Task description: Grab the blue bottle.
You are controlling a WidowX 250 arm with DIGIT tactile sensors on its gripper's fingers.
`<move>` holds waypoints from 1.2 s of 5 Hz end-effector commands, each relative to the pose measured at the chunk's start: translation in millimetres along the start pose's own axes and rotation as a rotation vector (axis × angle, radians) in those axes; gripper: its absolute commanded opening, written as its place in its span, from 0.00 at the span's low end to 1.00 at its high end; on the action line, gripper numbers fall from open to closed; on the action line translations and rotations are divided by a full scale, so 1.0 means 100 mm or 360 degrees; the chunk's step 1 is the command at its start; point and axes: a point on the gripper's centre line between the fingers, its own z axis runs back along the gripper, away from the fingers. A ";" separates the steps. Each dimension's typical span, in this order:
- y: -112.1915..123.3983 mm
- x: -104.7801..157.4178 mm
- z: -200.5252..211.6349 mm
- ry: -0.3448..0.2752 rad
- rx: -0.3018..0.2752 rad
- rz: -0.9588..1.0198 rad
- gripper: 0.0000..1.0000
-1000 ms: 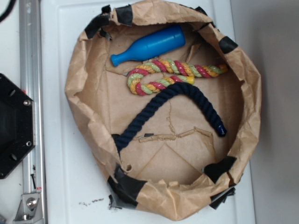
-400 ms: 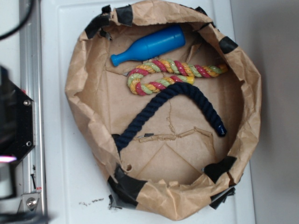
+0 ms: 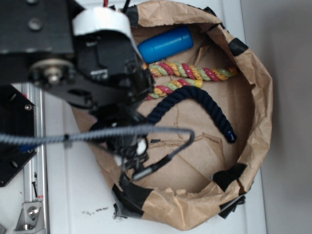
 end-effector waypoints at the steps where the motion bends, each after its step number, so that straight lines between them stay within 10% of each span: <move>1: 0.37 0.36 -0.15 -0.0120 0.0034 0.0589 1.00; 2: 0.45 0.48 -0.19 -0.0215 0.0180 0.0674 1.00; 6: 0.21 0.76 -0.44 -0.0171 0.0261 0.0809 1.00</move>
